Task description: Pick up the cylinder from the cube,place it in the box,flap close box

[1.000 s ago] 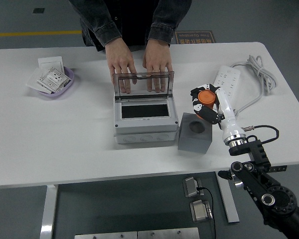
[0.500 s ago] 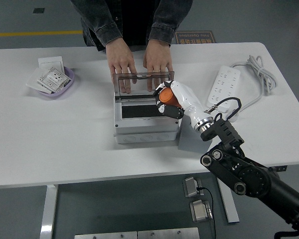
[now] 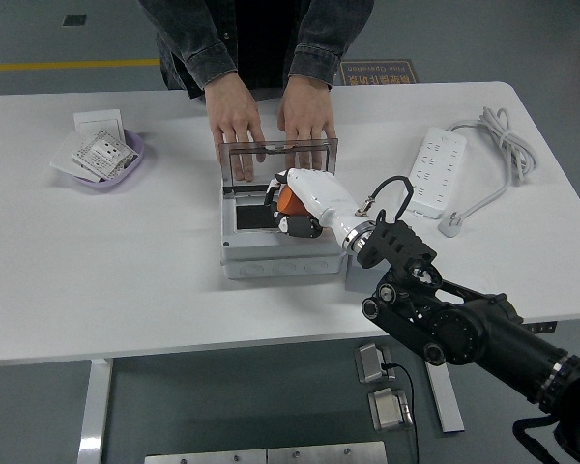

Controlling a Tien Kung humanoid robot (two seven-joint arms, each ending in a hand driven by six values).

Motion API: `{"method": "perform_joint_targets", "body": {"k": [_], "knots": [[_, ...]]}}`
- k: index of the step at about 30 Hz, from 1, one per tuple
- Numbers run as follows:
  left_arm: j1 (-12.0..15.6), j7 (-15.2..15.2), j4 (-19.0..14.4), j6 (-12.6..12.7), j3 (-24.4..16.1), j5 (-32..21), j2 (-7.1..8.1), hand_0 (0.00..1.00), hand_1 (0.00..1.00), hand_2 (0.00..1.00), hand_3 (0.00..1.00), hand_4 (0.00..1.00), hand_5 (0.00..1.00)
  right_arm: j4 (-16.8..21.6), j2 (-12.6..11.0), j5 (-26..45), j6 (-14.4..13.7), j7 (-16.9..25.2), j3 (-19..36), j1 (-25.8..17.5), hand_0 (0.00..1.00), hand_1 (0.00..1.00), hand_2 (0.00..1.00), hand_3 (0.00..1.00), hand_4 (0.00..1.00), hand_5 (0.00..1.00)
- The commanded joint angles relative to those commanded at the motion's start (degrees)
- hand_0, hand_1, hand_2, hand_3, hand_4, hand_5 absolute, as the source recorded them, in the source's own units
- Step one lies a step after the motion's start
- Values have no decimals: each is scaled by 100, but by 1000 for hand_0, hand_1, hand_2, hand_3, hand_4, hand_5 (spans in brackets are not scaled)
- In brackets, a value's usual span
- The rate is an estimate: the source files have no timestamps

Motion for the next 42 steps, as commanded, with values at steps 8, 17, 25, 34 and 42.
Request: {"method": "perform_joint_targets", "body": {"k": [8,17,25,34,42], "knots": [[-18,10,0,-7,-21,46,1,640,697,675,708,781,524,-372,-75,253,66,168,-576,476,85,176,428,297,127,2],[-53,13,0,-15,-34,96,-6,640,698,674,707,781,524,-691,16,400,120,251,-970,851,94,180,425,301,154,2],[-60,16,0,-21,-32,119,-5,640,698,674,707,781,523,-789,59,438,225,324,-1006,972,96,190,425,307,155,2],[-110,12,0,-33,11,119,-20,640,698,674,707,780,522,-794,49,368,332,409,-914,1025,109,206,454,445,254,2],[-130,9,0,-41,15,154,-40,641,698,674,706,780,522,-783,31,325,368,481,-871,1000,313,402,574,641,845,493]]}}
